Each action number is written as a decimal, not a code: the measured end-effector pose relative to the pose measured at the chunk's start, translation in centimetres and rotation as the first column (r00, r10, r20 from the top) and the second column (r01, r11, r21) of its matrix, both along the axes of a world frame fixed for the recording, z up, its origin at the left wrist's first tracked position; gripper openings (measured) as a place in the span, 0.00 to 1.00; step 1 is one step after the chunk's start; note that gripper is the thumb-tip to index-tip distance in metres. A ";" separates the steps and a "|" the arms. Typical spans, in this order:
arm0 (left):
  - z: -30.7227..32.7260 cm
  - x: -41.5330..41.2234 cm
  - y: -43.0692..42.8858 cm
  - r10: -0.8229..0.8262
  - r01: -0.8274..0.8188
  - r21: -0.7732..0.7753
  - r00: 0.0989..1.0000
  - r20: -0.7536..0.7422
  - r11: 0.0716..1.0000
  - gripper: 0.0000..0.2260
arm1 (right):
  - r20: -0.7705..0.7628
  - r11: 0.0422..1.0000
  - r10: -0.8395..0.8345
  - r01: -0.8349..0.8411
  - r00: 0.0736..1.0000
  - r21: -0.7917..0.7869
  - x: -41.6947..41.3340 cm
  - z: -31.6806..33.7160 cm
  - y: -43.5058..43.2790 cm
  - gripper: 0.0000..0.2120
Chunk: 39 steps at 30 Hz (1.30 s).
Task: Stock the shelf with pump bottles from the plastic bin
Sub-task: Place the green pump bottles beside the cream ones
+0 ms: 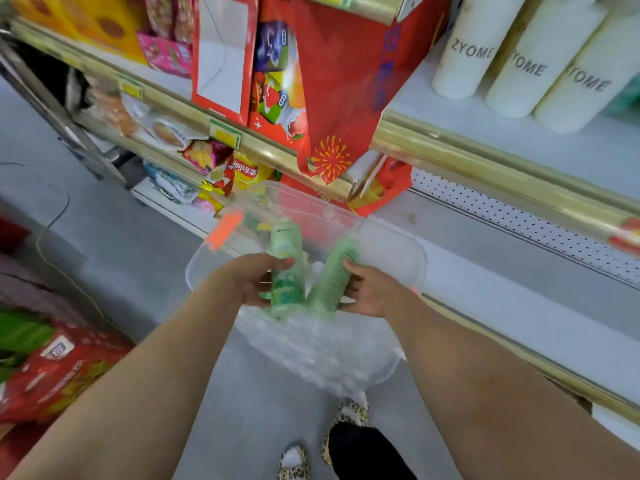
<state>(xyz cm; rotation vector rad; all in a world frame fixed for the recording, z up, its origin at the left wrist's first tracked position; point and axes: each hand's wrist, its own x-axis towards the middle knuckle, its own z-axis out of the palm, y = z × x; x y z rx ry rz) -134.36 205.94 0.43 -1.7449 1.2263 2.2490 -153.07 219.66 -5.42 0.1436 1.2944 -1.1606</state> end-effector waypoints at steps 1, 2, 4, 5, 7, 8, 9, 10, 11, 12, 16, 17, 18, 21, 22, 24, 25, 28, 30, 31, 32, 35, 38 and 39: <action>1.2 0.4 0.2 0.015 -0.015 -0.003 0.999 -0.037 1.000 0.19 | 0.028 0.997 -0.041 0.042 0.999 -0.060 0.2 0.6 0.3 0.21; 2.4 0.6 0.4 0.020 -0.021 -0.014 0.997 -0.071 1.000 0.18 | 0.050 0.991 -0.074 0.080 0.996 -0.110 0.5 1.2 0.5 0.22; 4.7 0.9 1.2 0.009 -0.016 -0.046 0.989 -0.145 0.999 0.18 | 0.082 0.972 -0.124 0.138 0.989 -0.189 1.3 3.1 0.6 0.24; 5.8 1.0 1.6 0.001 -0.013 -0.063 0.983 -0.181 0.998 0.18 | 0.084 0.962 -0.130 0.146 0.988 -0.229 1.8 4.2 0.6 0.26; 7.8 0.9 2.5 -0.010 -0.012 -0.089 0.970 -0.242 0.996 0.17 | 0.043 0.946 -0.098 0.107 0.994 -0.307 2.8 6.9 0.5 0.36; 8.7 0.9 3.1 -0.018 -0.010 -0.102 0.964 -0.267 0.995 0.16 | 0.006 0.939 -0.096 0.092 0.995 -0.331 3.1 8.3 0.7 0.41; 9.6 0.7 3.6 -0.029 -0.004 -0.116 0.957 -0.290 0.993 0.15 | -0.024 0.935 -0.093 0.079 0.995 -0.346 3.2 9.7 1.0 0.42; 10.4 0.5 4.1 -0.043 0.001 -0.133 0.949 -0.313 0.991 0.14 | -0.066 0.935 -0.094 0.066 0.993 -0.348 3.1 11.2 1.6 0.38; 11.2 0.1 4.6 -0.059 0.007 -0.152 0.940 -0.337 0.988 0.12 | -0.106 0.934 -0.104 0.060 0.989 -0.353 3.0 12.7 2.3 0.31; 12.0 -0.3 5.2 -0.078 0.017 -0.168 0.929 -0.362 0.986 0.10 | -0.145 0.929 -0.131 0.070 0.981 -0.364 2.6 14.2 3.3 0.24; 14.6 -2.9 7.4 -0.154 0.067 -0.201 0.877 -0.456 0.977 0.14 | -0.235 0.872 -0.299 0.165 0.925 -0.460 0.0 18.9 7.6 0.17; 15.2 -3.7 8.0 -0.173 0.077 -0.212 0.858 -0.483 0.974 0.15 | -0.223 0.846 -0.345 0.199 0.912 -0.495 -0.6 19.9 8.8 0.17; 15.9 -4.6 8.8 -0.197 0.091 -0.224 0.837 -0.511 0.970 0.16 | -0.213 0.816 -0.392 0.231 0.895 -0.530 -1.5 20.8 10.0 0.17; 17.3 -7.3 10.7 -0.231 0.103 -0.245 0.781 -0.581 0.964 0.18 | -0.190 0.761 -0.473 0.291 0.860 -0.580 -3.8 22.8 12.8 0.20; 17.7 -8.1 11.3 -0.233 0.104 -0.242 0.764 -0.601 0.965 0.18 | -0.202 0.761 -0.483 0.295 0.852 -0.578 -4.3 23.4 13.4 0.20; 18.4 -10.3 12.7 -0.249 0.118 -0.243 0.738 -0.628 0.963 0.15 | -0.260 0.772 -0.501 0.290 0.826 -0.566 -5.8 24.3 14.9 0.20; 18.7 -11.6 13.3 -0.258 0.123 -0.248 0.725 -0.638 0.961 0.14 | -0.300 0.782 -0.503 0.280 0.810 -0.556 -6.6 24.9 15.6 0.22; 19.8 -15.6 15.2 -0.308 0.148 -0.286 0.672 -0.673 0.947 0.11 | -0.405 0.798 -0.510 0.241 0.759 -0.553 -9.8 26.4 17.8 0.21; 20.4 -18.5 16.3 -0.347 0.162 -0.320 0.638 -0.687 0.933 0.11 | -0.455 0.789 -0.536 0.231 0.711 -0.569 -12.5 27.3 19.2 0.21; 20.7 -19.9 16.7 -0.365 0.168 -0.337 0.625 -0.691 0.926 0.12 | -0.486 0.786 -0.553 0.230 0.676 -0.573 -14.2 27.7 19.9 0.22; 21.0 -21.3 17.2 -0.378 0.173 -0.349 0.614 -0.693 0.921 0.14 | -0.512 0.780 -0.573 0.233 0.639 -0.581 -15.9 28.2 20.6 0.25; 21.7 -25.6 18.3 -0.392 0.192 -0.349 0.594 -0.703 0.917 0.20 | -0.549 0.748 -0.636 0.260 0.542 -0.610 -21.5 29.6 22.7 0.32; 21.7 -29.8 19.3 -0.397 0.205 -0.345 0.586 -0.706 0.916 0.21 | -0.574 0.727 -0.678 0.304 0.460 -0.615 -27.2 30.3 24.5 0.27; 21.7 -31.2 19.7 -0.399 0.206 -0.346 0.587 -0.704 0.915 0.20 | -0.588 0.728 -0.681 0.320 0.437 -0.606 -29.0 30.2 24.9 0.25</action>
